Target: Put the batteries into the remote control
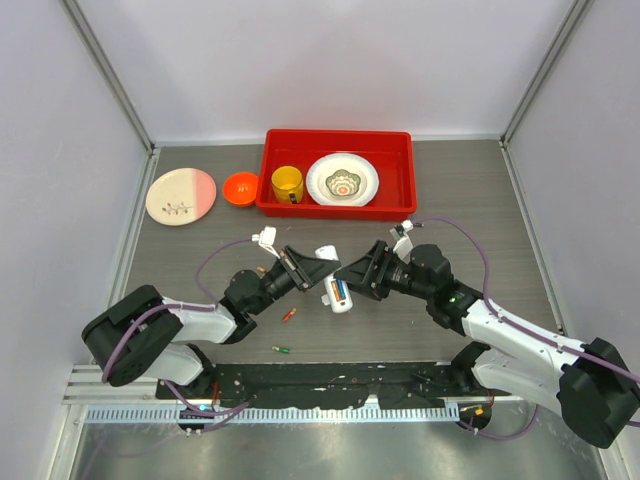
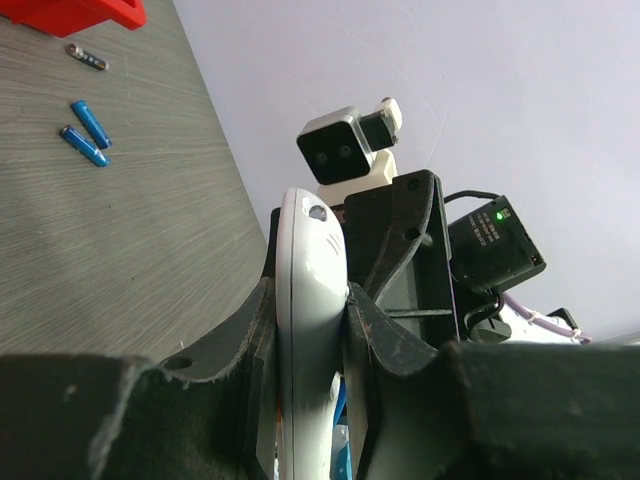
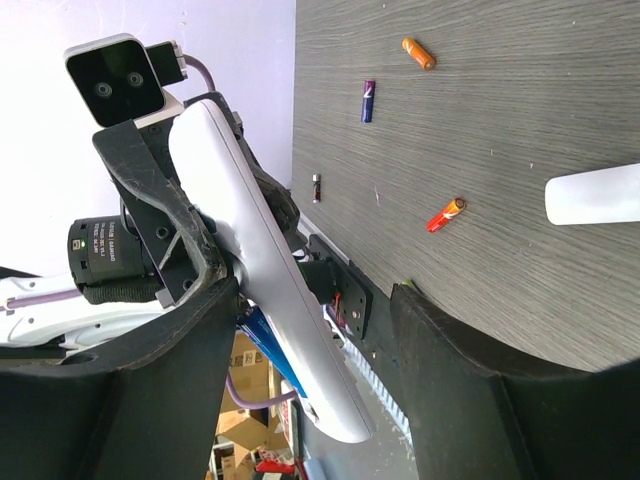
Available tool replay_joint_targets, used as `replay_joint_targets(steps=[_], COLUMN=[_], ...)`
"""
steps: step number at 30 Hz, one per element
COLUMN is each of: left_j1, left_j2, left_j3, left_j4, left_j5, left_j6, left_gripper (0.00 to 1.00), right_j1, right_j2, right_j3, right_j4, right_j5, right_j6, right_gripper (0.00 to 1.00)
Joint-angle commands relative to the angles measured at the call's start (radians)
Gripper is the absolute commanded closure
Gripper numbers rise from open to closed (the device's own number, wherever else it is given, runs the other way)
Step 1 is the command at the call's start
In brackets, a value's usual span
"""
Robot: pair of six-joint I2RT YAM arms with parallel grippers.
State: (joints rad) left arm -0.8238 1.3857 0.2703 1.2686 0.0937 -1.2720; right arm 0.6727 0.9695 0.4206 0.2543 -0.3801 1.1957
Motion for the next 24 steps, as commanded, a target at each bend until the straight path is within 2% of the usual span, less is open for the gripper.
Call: replay_joint_targets(steps=[1,10,24], left_j1=[-0.003,-0.003,-0.003], left_j2=[-0.034,-0.031,-0.042], left_j3=[0.026,0.056,0.090], left_j4=[0.278,0.278,0.278], left_j5=[-0.037,-0.063,-0.086], left_j6=[0.000,-0.030,-0.055], left_gripper=[1.00,1.00,1.00], right_j1=[-0.002,-0.001,0.001], right_j2=[0.014,0.014,0.011], right_j3=[-0.013,-0.014,-0.017], right_j4=[0.025,0.008,-0.027], right_j5=[-0.028,-0.028,-0.029], right_j6=[-0.008,-0.050,-0.091], right_gripper=[0.34,0.39,0.41])
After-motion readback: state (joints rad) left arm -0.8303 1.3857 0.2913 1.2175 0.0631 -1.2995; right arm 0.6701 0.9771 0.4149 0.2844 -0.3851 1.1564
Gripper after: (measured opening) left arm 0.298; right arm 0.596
